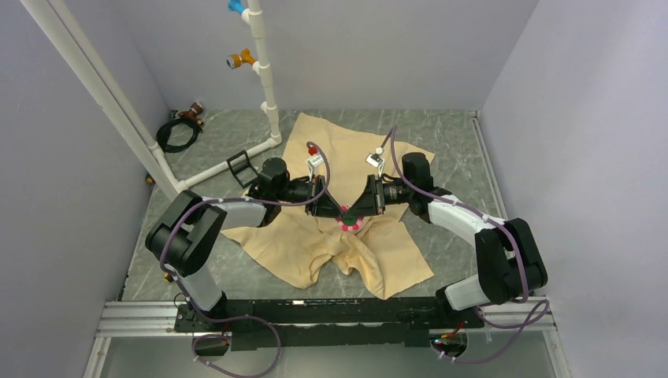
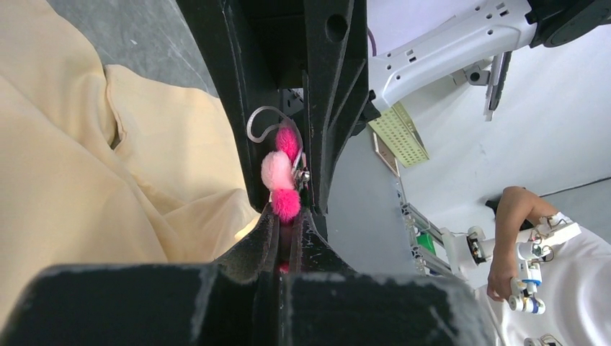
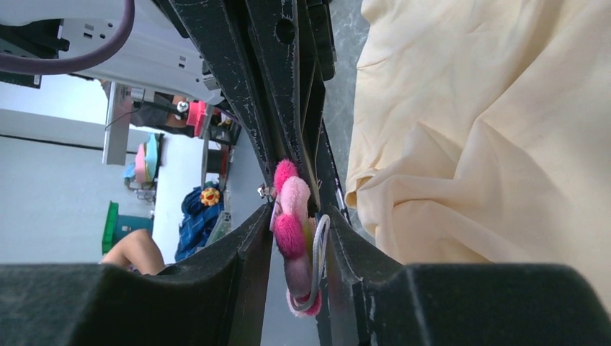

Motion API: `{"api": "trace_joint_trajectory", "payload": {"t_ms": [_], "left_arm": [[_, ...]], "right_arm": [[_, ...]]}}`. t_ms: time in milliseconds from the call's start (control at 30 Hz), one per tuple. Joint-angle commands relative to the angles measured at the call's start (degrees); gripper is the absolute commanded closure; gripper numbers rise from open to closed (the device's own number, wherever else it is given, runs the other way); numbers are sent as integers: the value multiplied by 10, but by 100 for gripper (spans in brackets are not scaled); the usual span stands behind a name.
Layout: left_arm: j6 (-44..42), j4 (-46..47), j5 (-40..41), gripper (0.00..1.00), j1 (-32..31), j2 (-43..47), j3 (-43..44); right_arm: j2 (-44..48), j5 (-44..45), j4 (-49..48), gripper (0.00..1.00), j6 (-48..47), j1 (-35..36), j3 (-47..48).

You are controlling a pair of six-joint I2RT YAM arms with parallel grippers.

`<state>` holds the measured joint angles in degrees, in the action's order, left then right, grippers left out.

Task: Remove the brooch from the garment

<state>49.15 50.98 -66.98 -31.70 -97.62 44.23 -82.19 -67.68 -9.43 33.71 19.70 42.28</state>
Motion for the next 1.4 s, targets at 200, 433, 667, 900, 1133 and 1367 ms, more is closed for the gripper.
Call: {"api": "trace_joint_trajectory", "payload": {"t_ms": [200, 433, 667, 900, 1133, 1367], "left_arm": [[-55, -25, -18, 100, -15, 55, 3], [-26, 0, -16, 100, -10, 50, -5], [66, 111, -19, 100, 8, 15, -12], [62, 105, -16, 100, 9, 15, -12], [69, 115, -14, 100, 10, 14, -14], [48, 83, -8, 100, 9, 20, -13]], "right_arm": [[-30, 36, 21, 72, -21, -3, 28], [-22, 29, -34, 75, 14, -17, 4], [0, 34, -88, 75, 46, -30, -24], [5, 30, -122, 75, 69, -42, -41], [8, 26, -141, 78, 76, -42, -47], [19, 17, -151, 81, 75, -41, -51]]}}
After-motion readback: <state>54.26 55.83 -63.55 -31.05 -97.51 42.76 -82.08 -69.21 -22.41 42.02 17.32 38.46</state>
